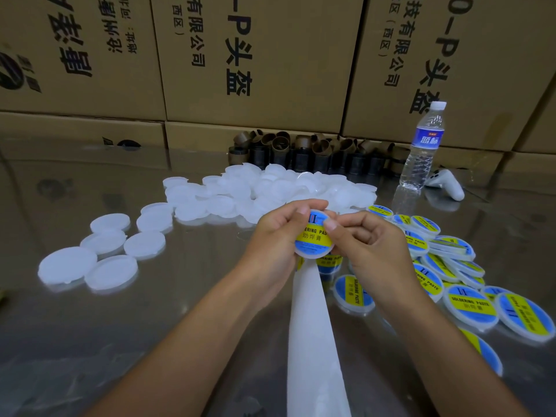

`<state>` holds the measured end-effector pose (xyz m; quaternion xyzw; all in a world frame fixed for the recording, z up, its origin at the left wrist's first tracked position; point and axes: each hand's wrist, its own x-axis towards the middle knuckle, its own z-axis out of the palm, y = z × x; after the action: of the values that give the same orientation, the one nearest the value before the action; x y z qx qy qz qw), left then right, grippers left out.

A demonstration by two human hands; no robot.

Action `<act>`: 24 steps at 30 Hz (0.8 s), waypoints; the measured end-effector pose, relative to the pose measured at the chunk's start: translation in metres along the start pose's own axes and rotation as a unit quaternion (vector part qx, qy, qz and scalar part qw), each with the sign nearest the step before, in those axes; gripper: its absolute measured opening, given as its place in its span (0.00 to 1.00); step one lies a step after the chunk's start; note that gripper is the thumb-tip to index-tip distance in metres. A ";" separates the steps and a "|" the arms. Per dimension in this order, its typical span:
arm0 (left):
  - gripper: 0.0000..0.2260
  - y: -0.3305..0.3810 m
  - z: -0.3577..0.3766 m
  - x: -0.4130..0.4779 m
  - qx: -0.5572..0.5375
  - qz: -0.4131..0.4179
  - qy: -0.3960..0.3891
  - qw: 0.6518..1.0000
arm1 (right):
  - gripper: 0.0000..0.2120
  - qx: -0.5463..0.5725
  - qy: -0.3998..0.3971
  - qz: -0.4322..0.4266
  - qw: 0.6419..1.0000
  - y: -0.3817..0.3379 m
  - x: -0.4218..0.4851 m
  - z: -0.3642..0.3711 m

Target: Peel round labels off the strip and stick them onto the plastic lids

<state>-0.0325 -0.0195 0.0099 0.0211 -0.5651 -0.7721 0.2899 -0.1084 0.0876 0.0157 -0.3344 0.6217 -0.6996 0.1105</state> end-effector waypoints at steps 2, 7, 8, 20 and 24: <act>0.12 0.000 0.000 0.000 -0.006 0.005 0.009 1.000 | 0.07 -0.002 -0.007 0.006 1.000 0.000 -0.001 0.001; 0.13 0.000 0.000 0.001 0.008 0.021 0.039 0.999 | 0.08 -0.023 -0.035 0.027 0.999 0.000 -0.002 0.003; 0.13 -0.001 0.001 0.001 0.015 0.022 0.042 0.999 | 0.08 -0.027 -0.037 0.027 0.999 0.001 -0.002 0.003; 0.06 -0.003 -0.002 -0.002 0.143 -0.014 0.037 0.989 | 0.09 -0.008 0.045 -0.001 0.999 0.001 0.000 0.001; 0.06 -0.004 -0.003 -0.004 0.146 -0.034 0.027 0.988 | 0.09 -0.028 0.043 -0.005 0.999 0.003 0.000 0.002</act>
<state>-0.0303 -0.0195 0.0041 0.1034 -0.6627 -0.6900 0.2720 -0.1082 0.0856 0.0128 -0.3100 0.6435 -0.6963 0.0704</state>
